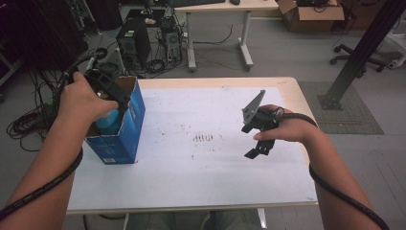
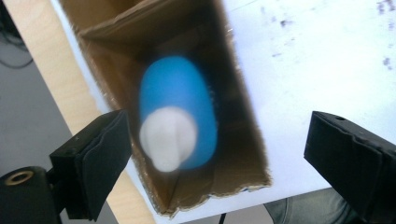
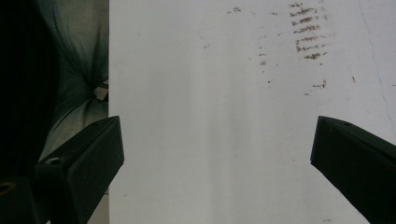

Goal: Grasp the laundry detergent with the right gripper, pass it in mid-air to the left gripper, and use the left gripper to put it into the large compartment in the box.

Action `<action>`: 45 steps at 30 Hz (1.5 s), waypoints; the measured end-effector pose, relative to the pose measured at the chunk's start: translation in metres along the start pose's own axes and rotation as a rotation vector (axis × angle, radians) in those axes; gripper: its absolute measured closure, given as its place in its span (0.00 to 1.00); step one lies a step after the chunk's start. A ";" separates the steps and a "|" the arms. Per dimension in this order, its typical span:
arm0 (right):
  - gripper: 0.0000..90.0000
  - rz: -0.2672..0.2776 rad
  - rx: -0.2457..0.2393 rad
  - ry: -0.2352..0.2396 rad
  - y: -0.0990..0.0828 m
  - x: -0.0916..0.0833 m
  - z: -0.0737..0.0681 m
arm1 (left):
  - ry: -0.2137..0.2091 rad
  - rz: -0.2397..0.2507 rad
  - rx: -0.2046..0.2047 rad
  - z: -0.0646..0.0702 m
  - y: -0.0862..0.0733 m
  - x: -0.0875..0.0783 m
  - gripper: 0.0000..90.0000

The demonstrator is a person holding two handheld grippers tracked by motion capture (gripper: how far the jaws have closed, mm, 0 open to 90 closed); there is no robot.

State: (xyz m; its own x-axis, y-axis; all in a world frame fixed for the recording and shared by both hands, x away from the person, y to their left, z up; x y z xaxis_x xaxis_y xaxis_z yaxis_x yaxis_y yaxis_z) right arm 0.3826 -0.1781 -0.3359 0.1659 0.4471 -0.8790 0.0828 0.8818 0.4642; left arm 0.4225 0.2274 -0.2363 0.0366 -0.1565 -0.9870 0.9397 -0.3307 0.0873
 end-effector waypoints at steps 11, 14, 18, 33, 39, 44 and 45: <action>0.03 -0.001 -0.005 -0.008 0.000 -0.007 0.000 | -0.030 -0.035 0.187 0.036 0.009 -0.010 0.00; 0.03 -0.004 -0.009 -0.011 0.000 -0.010 0.000 | -0.046 -0.030 0.292 0.051 0.012 -0.015 0.00; 0.03 -0.008 -0.011 -0.017 0.000 -0.014 0.001 | -0.098 -0.062 0.473 0.074 0.014 -0.017 0.00; 0.03 -0.011 -0.015 -0.023 -0.001 -0.022 0.001 | -0.157 -0.105 0.842 0.128 0.018 -0.017 0.00; 0.03 -0.020 -0.014 -0.024 -0.001 -0.025 0.002 | -0.189 -0.145 1.026 0.145 0.014 -0.010 0.00; 0.03 -0.039 -0.016 -0.021 -0.001 -0.025 0.001 | -0.189 -0.206 1.093 0.153 0.009 0.001 0.00; 0.03 -0.040 -0.016 -0.021 -0.001 -0.024 0.001 | -0.193 -0.212 1.100 0.154 0.009 0.002 0.00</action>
State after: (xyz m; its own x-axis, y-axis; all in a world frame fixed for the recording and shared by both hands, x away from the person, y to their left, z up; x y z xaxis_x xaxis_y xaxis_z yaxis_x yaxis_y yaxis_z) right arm 0.3793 -0.1901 -0.3148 0.1834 0.4081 -0.8943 0.0744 0.9014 0.4266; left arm 0.3785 0.0811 -0.2164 -0.2299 -0.1098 -0.9670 0.1088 -0.9903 0.0866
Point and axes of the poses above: each handheld gripper's, and its own axes: x roughly forward along the jaws, y roughly out of its top, z roughly to its right, the point moved 3 cm from there along x, roughly forward along the jaws, and after that the axes turned 14 degrees about -y, right-handed, at the moved point
